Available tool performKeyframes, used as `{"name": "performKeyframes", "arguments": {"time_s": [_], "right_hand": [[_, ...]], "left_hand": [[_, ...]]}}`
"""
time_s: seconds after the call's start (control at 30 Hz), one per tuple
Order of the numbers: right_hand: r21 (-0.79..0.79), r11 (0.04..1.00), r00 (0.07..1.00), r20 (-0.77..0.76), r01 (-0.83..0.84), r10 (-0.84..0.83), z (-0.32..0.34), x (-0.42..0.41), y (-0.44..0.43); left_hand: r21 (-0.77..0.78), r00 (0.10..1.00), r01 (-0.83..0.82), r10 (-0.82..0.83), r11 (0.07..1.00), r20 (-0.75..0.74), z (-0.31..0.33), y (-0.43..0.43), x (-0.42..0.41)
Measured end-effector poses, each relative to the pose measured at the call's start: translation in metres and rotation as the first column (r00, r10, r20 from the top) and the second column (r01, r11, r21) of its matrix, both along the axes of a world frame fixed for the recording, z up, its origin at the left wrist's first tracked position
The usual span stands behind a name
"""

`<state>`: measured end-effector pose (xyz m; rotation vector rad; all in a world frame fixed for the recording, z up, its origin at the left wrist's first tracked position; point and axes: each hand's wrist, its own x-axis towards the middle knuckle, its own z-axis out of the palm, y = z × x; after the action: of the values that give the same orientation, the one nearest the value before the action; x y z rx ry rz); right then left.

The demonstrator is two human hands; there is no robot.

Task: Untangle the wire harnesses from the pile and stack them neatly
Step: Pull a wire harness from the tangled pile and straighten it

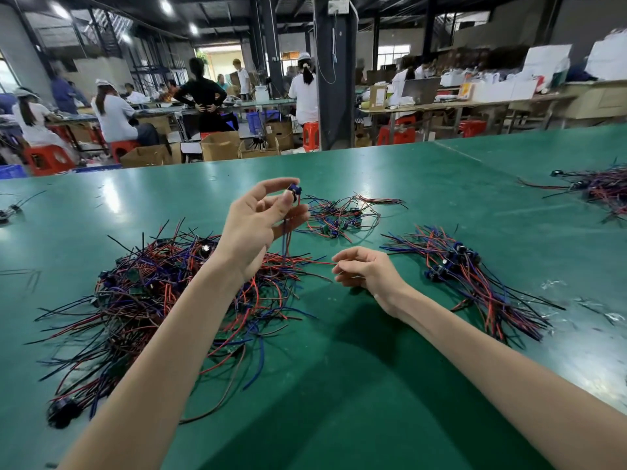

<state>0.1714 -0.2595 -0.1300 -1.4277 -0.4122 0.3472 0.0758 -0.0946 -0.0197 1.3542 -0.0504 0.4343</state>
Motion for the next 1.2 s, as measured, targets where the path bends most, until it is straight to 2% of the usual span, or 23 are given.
{"name": "performKeyframes", "arguments": {"time_s": [0.1, 0.33, 0.43, 0.7, 0.87, 1.0, 1.2], "right_hand": [[0.011, 0.999, 0.999, -0.014, -0.04, 0.04, 0.001, -0.001, -0.002], [0.242, 0.946, 0.939, -0.214, -0.217, 0.27, 0.006, -0.005, -0.002], [0.244, 0.927, 0.91, -0.235, -0.284, 0.341, 0.007, -0.008, -0.001], [0.16, 0.947, 0.926, -0.217, -0.278, 0.308, 0.003, -0.004, -0.003], [0.128, 0.953, 0.932, -0.209, -0.275, 0.296, 0.005, -0.006, -0.002], [0.137, 0.956, 0.889, -0.351, -0.261, 0.293, 0.008, -0.007, -0.004], [0.185, 0.952, 0.846, -0.439, -0.246, 0.304, 0.012, -0.004, -0.008]], "left_hand": [[0.026, 1.0, 0.021, -0.021, 0.999, 0.006, -0.001, -0.01, 0.001], [0.153, 0.972, 0.0, 0.036, 0.988, -0.232, -0.046, -0.025, 0.013], [0.153, 0.952, -0.004, 0.051, 0.988, -0.301, -0.061, -0.025, 0.016], [0.136, 0.916, 0.013, 0.043, 0.991, -0.399, -0.065, -0.021, 0.02], [0.02, 0.889, 0.056, -0.04, 0.998, -0.457, -0.065, -0.018, 0.021], [-0.026, 0.875, 0.114, -0.113, 0.993, -0.471, -0.063, -0.015, 0.022], [-0.079, 0.862, 0.155, -0.174, 0.985, -0.476, -0.064, -0.014, 0.022]]}}
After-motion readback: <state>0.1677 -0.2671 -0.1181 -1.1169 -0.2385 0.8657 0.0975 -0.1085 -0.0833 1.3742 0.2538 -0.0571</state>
